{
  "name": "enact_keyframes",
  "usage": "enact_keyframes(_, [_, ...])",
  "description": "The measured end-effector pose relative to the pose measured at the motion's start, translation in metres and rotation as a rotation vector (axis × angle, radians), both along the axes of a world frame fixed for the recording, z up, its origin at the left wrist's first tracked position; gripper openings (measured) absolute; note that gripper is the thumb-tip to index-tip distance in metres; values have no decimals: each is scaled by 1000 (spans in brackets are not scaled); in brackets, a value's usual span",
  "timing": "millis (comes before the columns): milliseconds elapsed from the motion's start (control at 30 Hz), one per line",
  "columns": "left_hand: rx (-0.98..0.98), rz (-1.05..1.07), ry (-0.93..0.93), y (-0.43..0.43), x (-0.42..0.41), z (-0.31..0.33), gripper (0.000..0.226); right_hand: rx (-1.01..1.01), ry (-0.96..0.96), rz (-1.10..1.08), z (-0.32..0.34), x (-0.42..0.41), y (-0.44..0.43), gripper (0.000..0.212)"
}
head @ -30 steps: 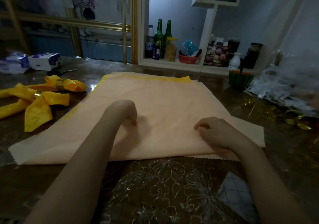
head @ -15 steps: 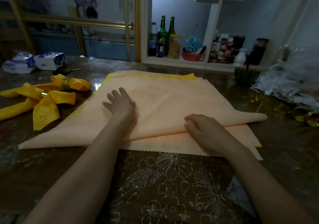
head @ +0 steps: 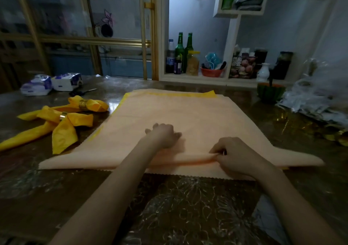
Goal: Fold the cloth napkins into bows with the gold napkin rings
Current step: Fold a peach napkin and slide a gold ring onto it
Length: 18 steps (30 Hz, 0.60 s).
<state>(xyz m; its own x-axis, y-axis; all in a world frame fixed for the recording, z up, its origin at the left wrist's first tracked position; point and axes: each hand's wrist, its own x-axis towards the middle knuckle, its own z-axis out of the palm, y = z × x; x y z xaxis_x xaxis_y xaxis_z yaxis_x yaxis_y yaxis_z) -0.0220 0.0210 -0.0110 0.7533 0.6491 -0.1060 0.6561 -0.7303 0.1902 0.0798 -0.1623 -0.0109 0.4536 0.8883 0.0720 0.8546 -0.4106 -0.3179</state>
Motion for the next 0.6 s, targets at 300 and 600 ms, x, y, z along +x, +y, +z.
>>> enact_keyframes(300, [-40,-164,169,-21,-37,-26,75,-161,20,49,-15,-12,10,52])
enact_keyframes(600, [16,-190,70,-5,-23,-34,72,-285,-12,26,-30,10,19,64])
